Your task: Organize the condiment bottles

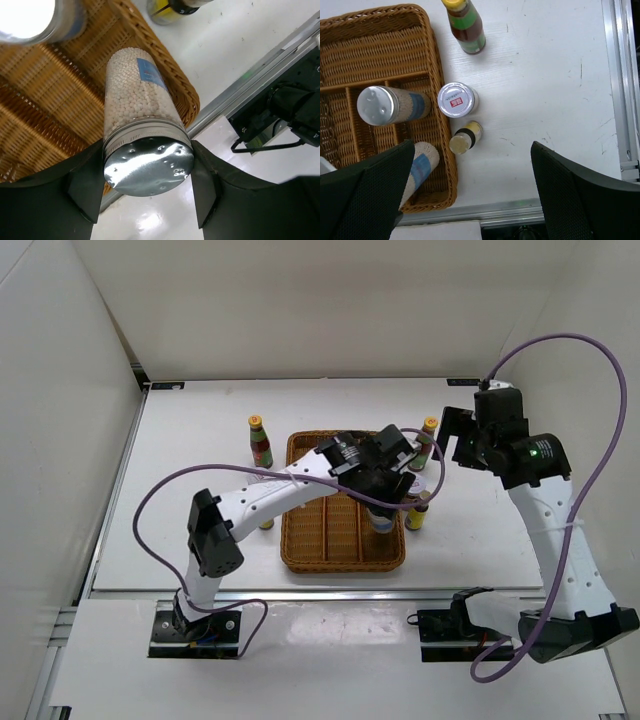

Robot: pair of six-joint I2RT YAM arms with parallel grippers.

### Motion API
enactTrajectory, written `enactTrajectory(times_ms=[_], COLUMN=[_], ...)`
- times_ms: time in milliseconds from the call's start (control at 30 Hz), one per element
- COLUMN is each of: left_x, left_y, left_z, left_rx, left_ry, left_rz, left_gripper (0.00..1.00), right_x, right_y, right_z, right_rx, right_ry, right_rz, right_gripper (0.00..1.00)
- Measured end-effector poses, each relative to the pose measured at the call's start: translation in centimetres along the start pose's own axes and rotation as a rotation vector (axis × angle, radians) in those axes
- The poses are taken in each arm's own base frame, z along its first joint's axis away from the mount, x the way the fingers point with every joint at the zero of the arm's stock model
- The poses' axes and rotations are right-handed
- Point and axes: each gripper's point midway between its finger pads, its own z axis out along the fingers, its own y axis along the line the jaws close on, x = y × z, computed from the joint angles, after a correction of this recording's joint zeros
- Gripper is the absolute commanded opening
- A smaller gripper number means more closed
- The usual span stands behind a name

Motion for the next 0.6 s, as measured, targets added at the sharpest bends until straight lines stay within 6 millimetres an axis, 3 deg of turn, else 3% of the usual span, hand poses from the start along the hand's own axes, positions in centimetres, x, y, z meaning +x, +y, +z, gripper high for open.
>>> enactTrajectory(times_ms=[333,467,567,600], left_x=[0.8,0.7,0.3,0.3], left_y=[0.5,0.7,0.6,0.6], left_z=[4.7,5.4,5.3,5.4], left_rx=[-0.044,-0.054,-0.055,-0.056], left_ry=[0.067,0.069,0.064,0.064], left_rz=[0.041,0.04,0.043,0.044], left_gripper=[0.19,0.25,0.48,0.64], right_x=[2.8,3.9,5.1,5.6], right_y=[-0.5,-0.5,-0.2,-0.2], right_z=[1.7,2.1,2.5,2.7], right_rx=[-0.002,-0.006,-0.026,-0.031], right_ry=[0.1,0.133,0.168,0.185], right_rz=[0.008,0.005,0.005,0.006], right_gripper=[1.0,1.0,0.91,0.88])
